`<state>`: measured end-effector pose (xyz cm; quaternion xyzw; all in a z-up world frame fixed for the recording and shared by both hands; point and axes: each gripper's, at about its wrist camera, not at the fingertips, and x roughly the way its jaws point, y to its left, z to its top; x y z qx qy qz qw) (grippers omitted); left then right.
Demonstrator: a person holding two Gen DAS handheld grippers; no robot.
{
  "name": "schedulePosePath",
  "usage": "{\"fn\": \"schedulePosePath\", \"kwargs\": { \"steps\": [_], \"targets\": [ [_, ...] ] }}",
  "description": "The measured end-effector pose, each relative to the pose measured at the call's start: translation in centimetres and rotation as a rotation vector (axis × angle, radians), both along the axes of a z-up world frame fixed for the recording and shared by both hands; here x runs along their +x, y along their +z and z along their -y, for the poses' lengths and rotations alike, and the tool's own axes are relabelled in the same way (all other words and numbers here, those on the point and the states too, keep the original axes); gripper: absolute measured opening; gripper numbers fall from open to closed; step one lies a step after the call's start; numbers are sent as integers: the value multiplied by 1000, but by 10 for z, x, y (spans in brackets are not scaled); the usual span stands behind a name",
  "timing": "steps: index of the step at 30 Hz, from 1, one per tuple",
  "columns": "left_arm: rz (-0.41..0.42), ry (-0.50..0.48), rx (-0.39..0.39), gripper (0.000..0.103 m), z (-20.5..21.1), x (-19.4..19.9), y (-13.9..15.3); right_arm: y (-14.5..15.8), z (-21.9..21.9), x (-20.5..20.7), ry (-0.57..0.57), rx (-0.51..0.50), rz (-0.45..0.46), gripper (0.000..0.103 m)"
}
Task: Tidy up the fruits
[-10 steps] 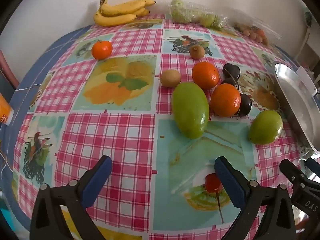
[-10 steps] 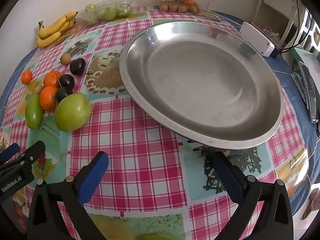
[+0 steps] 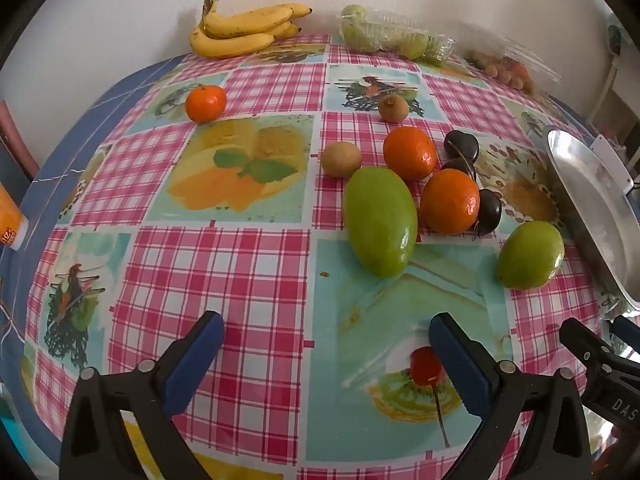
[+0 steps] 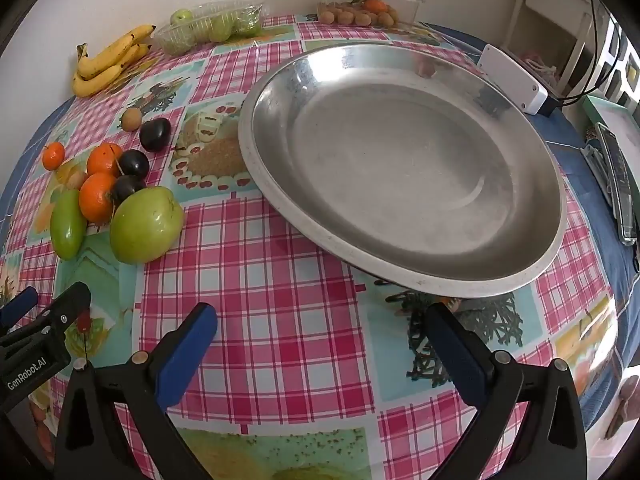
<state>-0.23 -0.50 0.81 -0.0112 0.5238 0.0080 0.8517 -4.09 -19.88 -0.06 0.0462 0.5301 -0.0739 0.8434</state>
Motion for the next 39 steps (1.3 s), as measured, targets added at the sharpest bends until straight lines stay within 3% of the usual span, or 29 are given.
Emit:
{"fn": "schedulePosePath", "kwargs": {
  "steps": [39],
  "targets": [
    [28,1,-1,103,0,-6,-1,-1,-2,0,-3,-4,-4,103]
  ]
}}
